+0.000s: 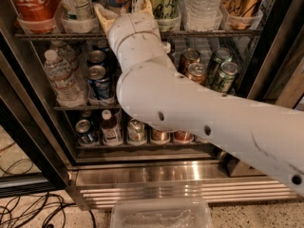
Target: Pick redbull can from top shelf of fridge
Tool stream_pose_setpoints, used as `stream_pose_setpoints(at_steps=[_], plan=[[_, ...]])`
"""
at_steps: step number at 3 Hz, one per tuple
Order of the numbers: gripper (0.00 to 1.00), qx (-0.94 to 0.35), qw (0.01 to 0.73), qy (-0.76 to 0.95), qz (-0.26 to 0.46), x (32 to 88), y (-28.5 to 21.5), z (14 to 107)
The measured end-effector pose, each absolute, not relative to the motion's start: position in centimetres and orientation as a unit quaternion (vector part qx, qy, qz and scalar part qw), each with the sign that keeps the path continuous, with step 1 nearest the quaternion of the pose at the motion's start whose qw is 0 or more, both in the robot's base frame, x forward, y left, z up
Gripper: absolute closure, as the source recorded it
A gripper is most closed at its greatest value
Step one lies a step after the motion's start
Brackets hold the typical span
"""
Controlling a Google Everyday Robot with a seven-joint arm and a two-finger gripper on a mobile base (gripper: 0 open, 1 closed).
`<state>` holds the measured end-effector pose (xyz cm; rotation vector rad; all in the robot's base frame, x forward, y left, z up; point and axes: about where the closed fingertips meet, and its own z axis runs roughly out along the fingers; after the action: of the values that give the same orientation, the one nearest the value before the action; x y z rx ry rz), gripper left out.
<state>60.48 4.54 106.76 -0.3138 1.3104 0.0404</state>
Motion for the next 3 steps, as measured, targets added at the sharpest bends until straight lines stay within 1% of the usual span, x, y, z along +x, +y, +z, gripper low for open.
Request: stream_pose_setpoints(at_steps=[1,2,3], plan=[[0.36,-0.147,0.776,0.612,0.020,61.32,4.66,106.47],[0.55,-0.146,0.773,0.617,0.023,61.91,4.78,106.40],[0.78,-0.142,0.773,0.617,0.028,62.23,4.72,106.74]])
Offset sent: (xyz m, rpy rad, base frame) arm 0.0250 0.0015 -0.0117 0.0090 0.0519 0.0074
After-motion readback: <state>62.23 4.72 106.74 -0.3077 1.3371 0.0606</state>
